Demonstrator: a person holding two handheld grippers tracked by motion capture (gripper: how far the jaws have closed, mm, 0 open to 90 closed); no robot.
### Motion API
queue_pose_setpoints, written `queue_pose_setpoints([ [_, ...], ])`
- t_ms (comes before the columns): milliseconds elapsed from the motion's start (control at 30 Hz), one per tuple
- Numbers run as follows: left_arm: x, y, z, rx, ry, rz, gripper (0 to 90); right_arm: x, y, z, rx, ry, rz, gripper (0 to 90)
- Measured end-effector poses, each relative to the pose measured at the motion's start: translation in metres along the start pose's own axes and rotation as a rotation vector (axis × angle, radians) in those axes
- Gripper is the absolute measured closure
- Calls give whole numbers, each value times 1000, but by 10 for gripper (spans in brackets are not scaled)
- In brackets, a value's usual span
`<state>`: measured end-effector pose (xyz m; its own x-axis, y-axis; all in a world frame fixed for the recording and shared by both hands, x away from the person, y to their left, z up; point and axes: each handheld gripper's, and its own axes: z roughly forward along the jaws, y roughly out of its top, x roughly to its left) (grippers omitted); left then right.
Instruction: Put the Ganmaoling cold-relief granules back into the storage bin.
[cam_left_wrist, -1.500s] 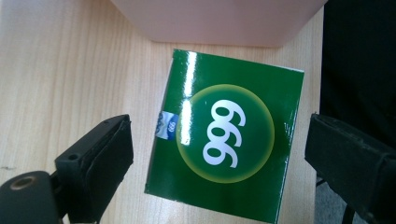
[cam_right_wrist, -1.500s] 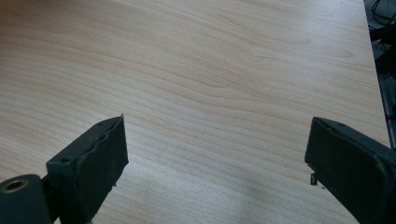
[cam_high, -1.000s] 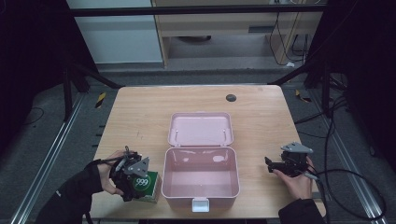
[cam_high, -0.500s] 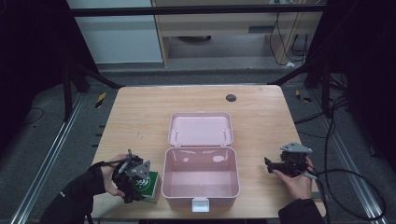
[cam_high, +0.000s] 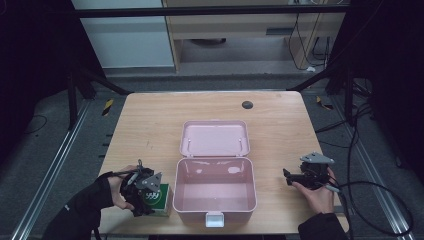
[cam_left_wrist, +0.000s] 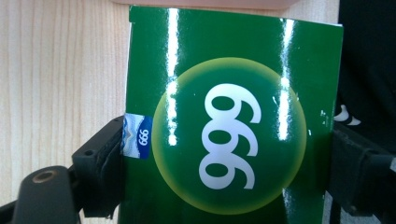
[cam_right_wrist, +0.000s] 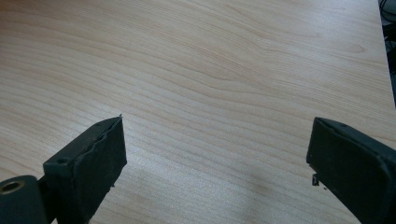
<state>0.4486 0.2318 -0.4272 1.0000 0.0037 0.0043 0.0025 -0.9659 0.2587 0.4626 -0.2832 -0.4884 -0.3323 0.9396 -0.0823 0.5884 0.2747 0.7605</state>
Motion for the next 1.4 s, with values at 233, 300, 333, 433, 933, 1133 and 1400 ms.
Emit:
queue_pose_setpoints([
  [233, -1, 3, -14, -18, 0, -20, 141, 0, 0, 0, 2, -1, -1, 52],
  [300, -1, 3, -20, -26, 6, -31, 141, 0, 0, 0, 1, -1, 0, 52],
  [333, -1, 3, -24, -30, 12, -34, 141, 0, 0, 0, 2, -1, 0, 52],
  [433, 0, 3, -33, -42, 31, -41, 142, 0, 0, 0, 2, 1, 1, 53],
  [933, -4, 7, -77, -85, 76, -65, 143, -1, 0, -1, -2, 8, 7, 53],
  [1133, -6, 10, -95, -107, 92, -81, 145, 0, 0, -1, -1, 9, 8, 53],
  [1400, -5, 17, -109, -112, 84, -90, 146, 0, 0, 0, 1, 8, 5, 53],
])
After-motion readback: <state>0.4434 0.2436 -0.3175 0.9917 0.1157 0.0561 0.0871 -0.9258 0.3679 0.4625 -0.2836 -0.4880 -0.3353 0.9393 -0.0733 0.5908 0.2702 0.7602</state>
